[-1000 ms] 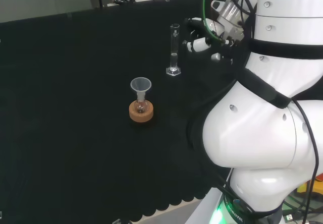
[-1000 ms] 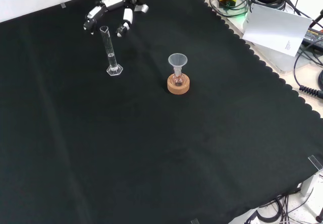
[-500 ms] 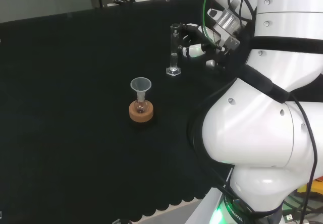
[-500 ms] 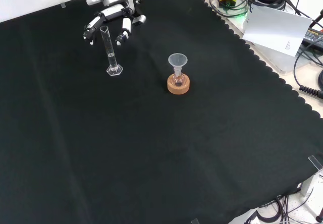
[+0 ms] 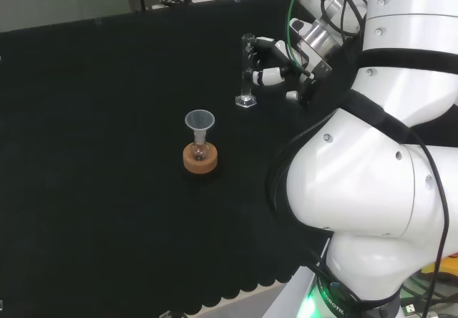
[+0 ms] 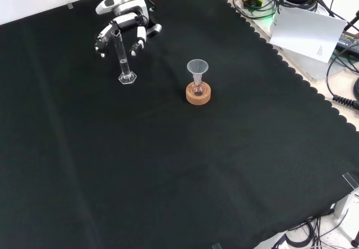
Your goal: Pick up the graduated cylinder.
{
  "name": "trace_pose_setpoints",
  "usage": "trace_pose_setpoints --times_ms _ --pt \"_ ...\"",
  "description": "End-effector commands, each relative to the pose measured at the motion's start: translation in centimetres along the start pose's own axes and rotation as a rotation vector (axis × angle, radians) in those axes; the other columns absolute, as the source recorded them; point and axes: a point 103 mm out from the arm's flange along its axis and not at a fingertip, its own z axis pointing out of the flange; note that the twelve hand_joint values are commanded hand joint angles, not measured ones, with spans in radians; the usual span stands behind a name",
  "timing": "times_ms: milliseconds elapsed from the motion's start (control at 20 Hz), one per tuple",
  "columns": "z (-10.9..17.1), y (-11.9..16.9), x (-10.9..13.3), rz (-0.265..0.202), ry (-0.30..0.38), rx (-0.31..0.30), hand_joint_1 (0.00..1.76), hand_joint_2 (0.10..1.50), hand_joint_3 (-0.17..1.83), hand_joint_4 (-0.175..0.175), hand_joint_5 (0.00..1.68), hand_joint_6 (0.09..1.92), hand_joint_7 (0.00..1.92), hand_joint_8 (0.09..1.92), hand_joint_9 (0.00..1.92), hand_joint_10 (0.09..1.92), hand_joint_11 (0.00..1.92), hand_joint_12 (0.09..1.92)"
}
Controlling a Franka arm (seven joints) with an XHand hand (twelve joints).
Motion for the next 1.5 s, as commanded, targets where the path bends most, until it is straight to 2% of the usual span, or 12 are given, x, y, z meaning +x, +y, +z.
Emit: trace_pose_setpoints --times_ms 50,400,650,800,1000,1250,1300,1500 --pt "0.4 0.3 0.7 -0.055 0.025 -0.013 0.97 0.59 0.68 -0.026 0.56 0.09 0.41 0.63 0.66 0.56 0.42 1.29" --pt "1.0 0.0 0.1 -0.048 0.061 -0.034 0.99 0.59 0.68 -0.022 0.63 0.11 0.48 0.62 0.72 0.53 0.46 1.28" --pt "1.2 -0.3 -0.5 -0.064 0.100 -0.029 1.01 0.59 0.68 -0.018 0.67 0.16 0.52 0.60 0.76 0.51 0.48 1.26" --pt "1.5 0.1 -0.4 -0.074 0.116 -0.029 1.04 0.59 0.68 -0.009 0.70 0.26 0.56 0.58 0.81 0.46 0.52 1.24" --pt "2.1 0.6 -0.1 -0.082 0.133 -0.041 1.05 0.60 0.68 -0.005 0.66 0.43 0.59 0.57 0.85 0.42 0.54 1.23" --pt "2.7 0.9 0.2 -0.099 0.141 -0.030 1.07 0.60 0.69 -0.004 0.64 0.52 0.60 0.57 0.87 0.41 0.56 1.22" --pt "1.9 0.5 -0.3 -0.105 0.159 -0.037 1.07 0.60 0.69 -0.004 0.63 0.53 0.60 0.57 0.87 0.41 0.56 1.22" --pt "1.7 0.5 -0.5 -0.098 0.166 -0.037 1.07 0.60 0.69 -0.003 0.63 0.56 0.60 0.57 0.88 0.41 0.56 1.22"
